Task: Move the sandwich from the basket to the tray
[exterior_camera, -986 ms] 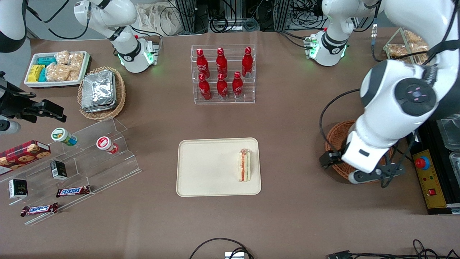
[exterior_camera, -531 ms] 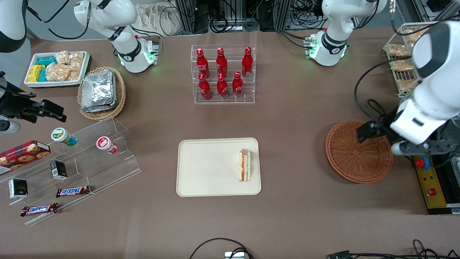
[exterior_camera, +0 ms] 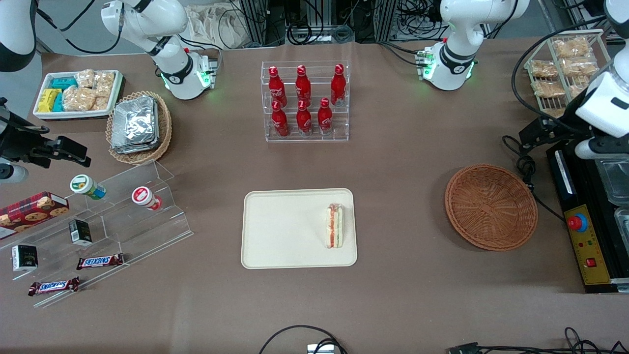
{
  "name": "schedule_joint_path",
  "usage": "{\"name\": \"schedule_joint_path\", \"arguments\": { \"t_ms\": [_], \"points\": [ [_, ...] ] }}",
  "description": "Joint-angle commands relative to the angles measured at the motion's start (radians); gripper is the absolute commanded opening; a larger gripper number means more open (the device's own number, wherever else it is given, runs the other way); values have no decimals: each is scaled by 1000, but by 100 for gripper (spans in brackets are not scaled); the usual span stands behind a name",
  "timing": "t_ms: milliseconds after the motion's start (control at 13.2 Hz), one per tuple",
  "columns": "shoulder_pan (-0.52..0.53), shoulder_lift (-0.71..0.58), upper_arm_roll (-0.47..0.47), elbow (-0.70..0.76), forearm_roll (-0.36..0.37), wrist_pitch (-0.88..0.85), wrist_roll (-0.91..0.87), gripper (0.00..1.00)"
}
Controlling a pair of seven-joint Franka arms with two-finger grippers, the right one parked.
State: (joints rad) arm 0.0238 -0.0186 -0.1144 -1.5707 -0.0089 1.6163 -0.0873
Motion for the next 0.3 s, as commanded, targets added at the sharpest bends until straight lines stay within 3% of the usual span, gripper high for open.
{"name": "schedule_joint_path", "arguments": {
  "t_ms": [0, 228],
  "points": [
    [4, -47, 1, -25, -8, -18, 14, 100],
    [11, -52, 1, -26, -8, -18, 14, 100]
  ]
}}
